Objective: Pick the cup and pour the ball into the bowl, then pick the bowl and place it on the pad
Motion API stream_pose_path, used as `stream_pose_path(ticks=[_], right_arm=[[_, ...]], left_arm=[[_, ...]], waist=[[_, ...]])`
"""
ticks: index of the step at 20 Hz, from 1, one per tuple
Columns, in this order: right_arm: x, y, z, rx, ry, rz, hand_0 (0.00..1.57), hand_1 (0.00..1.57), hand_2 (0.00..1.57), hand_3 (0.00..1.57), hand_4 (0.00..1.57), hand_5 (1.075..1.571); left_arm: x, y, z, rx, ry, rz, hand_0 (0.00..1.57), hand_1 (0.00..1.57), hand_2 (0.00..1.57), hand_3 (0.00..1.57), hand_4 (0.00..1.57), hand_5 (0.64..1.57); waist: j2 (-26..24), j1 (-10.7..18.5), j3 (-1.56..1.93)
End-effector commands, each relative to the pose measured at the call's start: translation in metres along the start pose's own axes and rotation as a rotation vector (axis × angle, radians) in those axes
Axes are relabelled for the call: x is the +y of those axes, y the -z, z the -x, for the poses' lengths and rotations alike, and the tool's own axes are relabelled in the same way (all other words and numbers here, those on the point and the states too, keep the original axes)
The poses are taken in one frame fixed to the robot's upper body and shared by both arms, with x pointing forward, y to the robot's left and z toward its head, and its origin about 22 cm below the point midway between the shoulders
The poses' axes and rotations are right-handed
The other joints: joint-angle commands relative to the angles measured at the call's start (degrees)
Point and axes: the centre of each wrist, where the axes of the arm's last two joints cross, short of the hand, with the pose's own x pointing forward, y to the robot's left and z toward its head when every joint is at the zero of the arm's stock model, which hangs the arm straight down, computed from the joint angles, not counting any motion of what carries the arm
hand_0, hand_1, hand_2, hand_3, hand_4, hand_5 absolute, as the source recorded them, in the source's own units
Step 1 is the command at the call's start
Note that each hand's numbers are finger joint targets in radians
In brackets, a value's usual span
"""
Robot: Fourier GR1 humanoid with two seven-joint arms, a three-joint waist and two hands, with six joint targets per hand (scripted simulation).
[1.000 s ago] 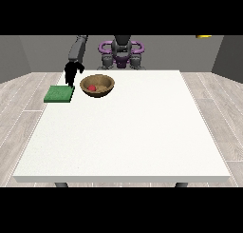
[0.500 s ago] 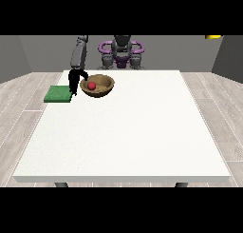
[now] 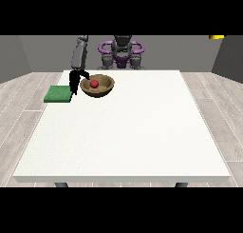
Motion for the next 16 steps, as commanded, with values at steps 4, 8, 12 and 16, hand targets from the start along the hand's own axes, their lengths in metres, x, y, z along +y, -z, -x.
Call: stream_pose_path(ticks=[4, 8, 12, 16], right_arm=[[0.021, 0.01, 0.003, 0.068, 0.008, 0.028, 0.0, 0.0, 0.0, 0.0, 0.46, 1.55], [0.031, 0.018, 0.008, 0.087, 0.001, 0.076, 0.0, 0.0, 0.0, 0.0, 0.5, 1.556], [-0.014, -0.027, 0.027, 0.229, -0.177, 0.223, 1.57, 1.57, 1.57, 0.79, 0.84, 1.487], [-0.042, -0.032, 0.015, 0.197, -0.284, 0.305, 1.57, 1.57, 1.57, 1.57, 0.9, 1.495]], left_arm=[[0.012, -0.006, 0.0, 0.011, -0.001, 0.009, 0.0, 0.0, 0.0, 0.0, 1.02, 1.537], [0.013, -0.004, -0.016, 0.015, -0.015, 0.014, 0.0, 0.0, 0.0, 0.0, 1.02, 1.543], [0.029, -0.005, -0.035, -0.091, -0.012, -0.013, 0.0, 0.0, 0.0, 0.0, 1.02, 1.536], [0.021, -0.002, -0.042, -0.128, -0.033, 0.026, 0.0, 0.0, 0.0, 0.0, 1.07, 1.523]], waist=[[1.12, 1.7, 1.89], [1.07, 1.68, 1.94], [6.3, 2.28, 1.8], [7.97, 4.76, 1.83]])
